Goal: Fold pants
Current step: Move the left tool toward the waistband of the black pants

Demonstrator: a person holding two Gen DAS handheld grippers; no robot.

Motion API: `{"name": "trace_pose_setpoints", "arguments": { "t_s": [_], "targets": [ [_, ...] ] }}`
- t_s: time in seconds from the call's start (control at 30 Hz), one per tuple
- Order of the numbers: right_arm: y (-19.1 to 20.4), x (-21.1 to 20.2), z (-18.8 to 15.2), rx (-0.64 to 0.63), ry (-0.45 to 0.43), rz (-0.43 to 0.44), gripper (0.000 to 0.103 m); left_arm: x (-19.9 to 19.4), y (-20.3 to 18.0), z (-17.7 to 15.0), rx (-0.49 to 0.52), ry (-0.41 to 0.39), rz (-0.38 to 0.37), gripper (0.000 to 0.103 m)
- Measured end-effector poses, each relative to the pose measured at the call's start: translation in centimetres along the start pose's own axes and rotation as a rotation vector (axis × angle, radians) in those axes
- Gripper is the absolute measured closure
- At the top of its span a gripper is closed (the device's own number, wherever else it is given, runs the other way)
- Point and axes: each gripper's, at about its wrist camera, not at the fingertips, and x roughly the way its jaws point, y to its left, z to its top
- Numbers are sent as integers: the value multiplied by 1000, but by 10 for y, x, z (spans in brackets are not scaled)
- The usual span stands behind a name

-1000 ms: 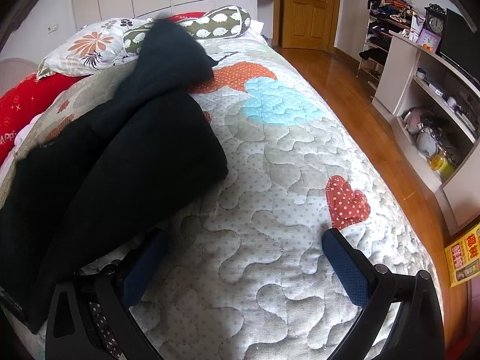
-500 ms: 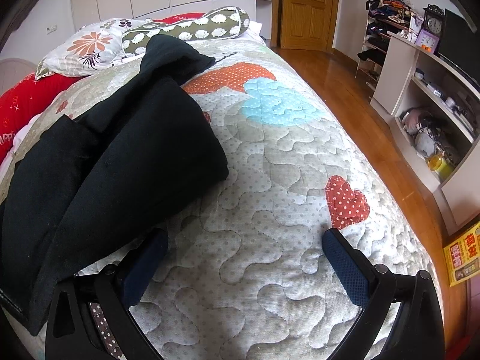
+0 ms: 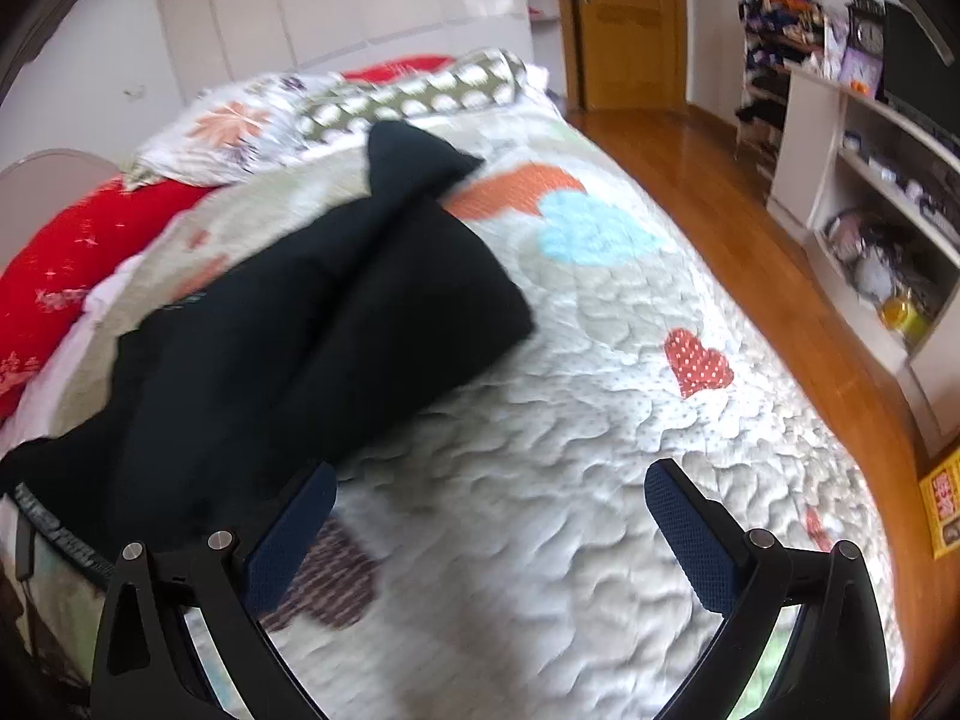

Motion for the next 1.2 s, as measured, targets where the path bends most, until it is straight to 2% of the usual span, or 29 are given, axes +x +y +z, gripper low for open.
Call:
{"name": "trace_pose_setpoints", "arguments": {
  "t_s": [0.13, 0.27, 0.4, 0.7, 1.2],
  "targets": [
    [14, -23, -4, -14, -31, 38, 0, -23, -9, 6, 7, -52, -20, 0],
    [24, -34, -8, -28, -32, 48, 0, -33, -24, 7, 42, -62, -70, 0],
    [31, -38, -9, -24, -2, 66, 0, -42, -40, 0, 85, -84, -84, 0],
    [50, -49, -13, -65, -38, 111, 0, -47, -57, -8, 101, -82, -111, 0],
    [49, -42, -16, -61, -11, 120, 0, -50, -70, -11, 117, -85, -114, 0]
  ]
}}
